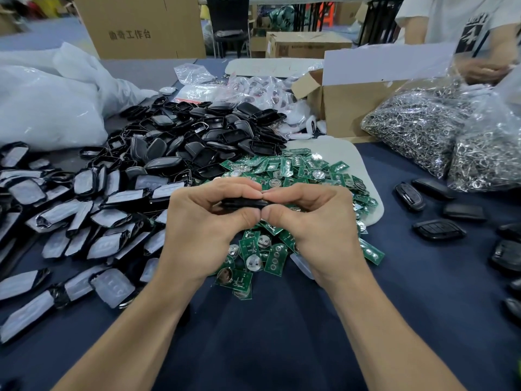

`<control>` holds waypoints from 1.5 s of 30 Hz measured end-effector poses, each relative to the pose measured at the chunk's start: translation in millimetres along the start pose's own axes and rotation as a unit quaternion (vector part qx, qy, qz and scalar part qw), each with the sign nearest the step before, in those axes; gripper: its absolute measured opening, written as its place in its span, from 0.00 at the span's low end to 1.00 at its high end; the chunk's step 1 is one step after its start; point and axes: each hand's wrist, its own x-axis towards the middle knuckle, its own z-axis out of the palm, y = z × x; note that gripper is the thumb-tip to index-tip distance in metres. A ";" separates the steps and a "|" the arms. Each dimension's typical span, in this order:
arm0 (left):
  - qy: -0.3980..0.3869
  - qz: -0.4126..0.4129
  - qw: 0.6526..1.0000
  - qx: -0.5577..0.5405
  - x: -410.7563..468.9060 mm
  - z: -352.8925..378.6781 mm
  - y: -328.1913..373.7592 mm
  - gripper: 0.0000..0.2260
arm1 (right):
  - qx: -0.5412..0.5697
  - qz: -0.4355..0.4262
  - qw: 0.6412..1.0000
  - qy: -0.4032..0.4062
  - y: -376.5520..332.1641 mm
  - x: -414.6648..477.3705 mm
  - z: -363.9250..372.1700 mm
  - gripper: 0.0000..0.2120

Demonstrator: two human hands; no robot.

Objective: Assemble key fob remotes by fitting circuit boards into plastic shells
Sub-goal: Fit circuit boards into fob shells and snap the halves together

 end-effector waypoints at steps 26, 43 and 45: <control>-0.001 -0.050 0.994 -0.098 0.5 5.1 5.5 0.13 | 0.086 -0.036 0.996 0.017 -8.6 -1.0 1.8 0.18; -0.005 -0.037 0.998 -0.054 2.3 0.6 1.2 0.11 | 0.066 -0.022 0.997 -0.015 -4.4 0.7 1.3 0.18; 0.002 -0.041 0.998 -0.043 3.7 -0.4 0.3 0.11 | 0.072 -0.009 0.997 -0.029 -4.6 0.9 1.1 0.17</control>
